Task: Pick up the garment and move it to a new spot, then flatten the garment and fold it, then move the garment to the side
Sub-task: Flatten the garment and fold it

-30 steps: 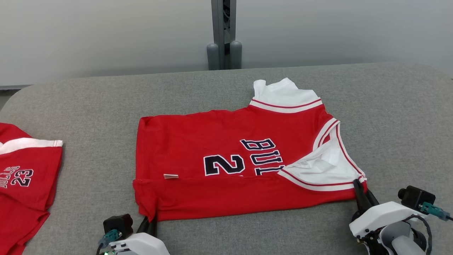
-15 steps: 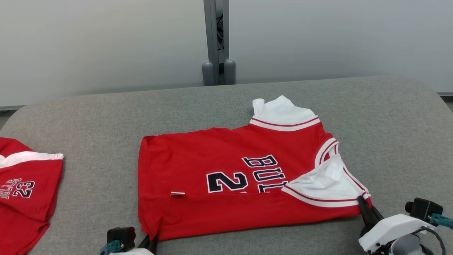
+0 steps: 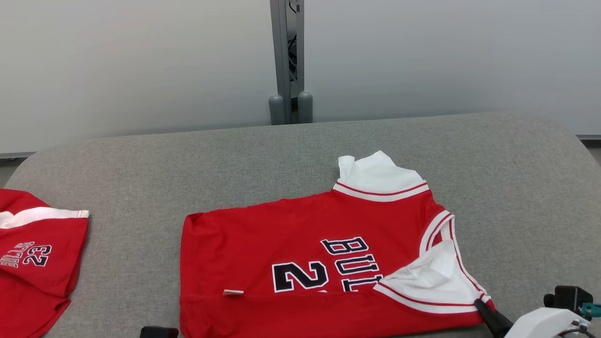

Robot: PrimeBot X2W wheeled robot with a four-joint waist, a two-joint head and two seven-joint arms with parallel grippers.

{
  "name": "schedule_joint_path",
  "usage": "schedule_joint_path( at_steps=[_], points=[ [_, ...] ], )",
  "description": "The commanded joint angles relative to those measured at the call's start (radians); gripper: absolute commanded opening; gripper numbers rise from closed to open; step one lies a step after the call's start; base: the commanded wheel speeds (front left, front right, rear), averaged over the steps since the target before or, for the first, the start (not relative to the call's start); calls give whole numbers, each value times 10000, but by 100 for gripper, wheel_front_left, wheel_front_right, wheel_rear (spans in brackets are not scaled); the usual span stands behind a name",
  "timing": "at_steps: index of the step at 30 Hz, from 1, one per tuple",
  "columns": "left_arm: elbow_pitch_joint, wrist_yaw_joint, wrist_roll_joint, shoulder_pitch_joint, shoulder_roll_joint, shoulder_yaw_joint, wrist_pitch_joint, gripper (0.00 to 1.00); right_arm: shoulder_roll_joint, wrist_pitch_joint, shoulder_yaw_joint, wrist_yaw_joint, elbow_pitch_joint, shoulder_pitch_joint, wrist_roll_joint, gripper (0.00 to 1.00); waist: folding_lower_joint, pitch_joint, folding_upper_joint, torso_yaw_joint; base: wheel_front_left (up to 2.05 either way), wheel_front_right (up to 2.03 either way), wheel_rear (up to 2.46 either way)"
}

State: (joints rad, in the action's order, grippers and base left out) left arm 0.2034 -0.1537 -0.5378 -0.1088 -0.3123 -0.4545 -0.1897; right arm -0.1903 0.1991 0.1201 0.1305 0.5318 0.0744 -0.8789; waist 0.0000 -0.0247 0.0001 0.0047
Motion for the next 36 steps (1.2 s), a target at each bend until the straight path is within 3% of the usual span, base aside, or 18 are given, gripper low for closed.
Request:
schedule_joint_path(
  at_steps=[1,8,9,10,11,18,22,27,31,36],
  points=[
    [-163,-86,71,-160,-155,-25,-132,0,-17,235,-137,4,-176,-242,37,0,0,3,-1,9,0,0,0],
    [-1149,-350,26,-684,-465,-139,-752,0,529,1957,-1400,6,-1644,-1303,340,0,0,23,-1,50,0,0,0],
    [-1207,-338,3,-725,-480,-181,-849,7,645,2208,-1692,6,-1774,-1445,416,0,0,18,-1,52,0,0,0],
    [-1245,-369,-11,-752,-497,-208,-933,73,750,2418,-1950,6,-1853,-1556,536,0,0,7,-1,56,0,0,0],
    [-1313,-403,-18,-768,-522,-208,-998,100,843,2672,-2152,6,-1980,-1612,722,100,0,-5,-1,59,0,0,0],
    [-1616,-804,104,-691,-769,89,-1028,100,1338,3381,-3621,7,-3032,-1395,1696,100,0,-86,-1,71,0,0,0],
    [-1957,-1197,7,-288,-728,705,-634,100,1373,3037,-3914,7,-3672,-984,2116,100,0,-101,-1,122,0,0,0],
    [-2074,-1515,-63,341,-441,1469,496,100,1376,1441,-3374,7,-4537,-487,2877,100,0,-50,-1,173,0,0,0],
    [-1951,-1460,-167,829,-42,1753,1374,100,1177,-169,-2476,4,-4836,-283,3592,100,0,7,-1,147,0,0,0],
    [-1574,-1077,-73,1236,408,1780,2827,100,884,-2029,-1510,6,-4634,-21,4256,100,0,111,-1,49,0,0,0]
  ],
)
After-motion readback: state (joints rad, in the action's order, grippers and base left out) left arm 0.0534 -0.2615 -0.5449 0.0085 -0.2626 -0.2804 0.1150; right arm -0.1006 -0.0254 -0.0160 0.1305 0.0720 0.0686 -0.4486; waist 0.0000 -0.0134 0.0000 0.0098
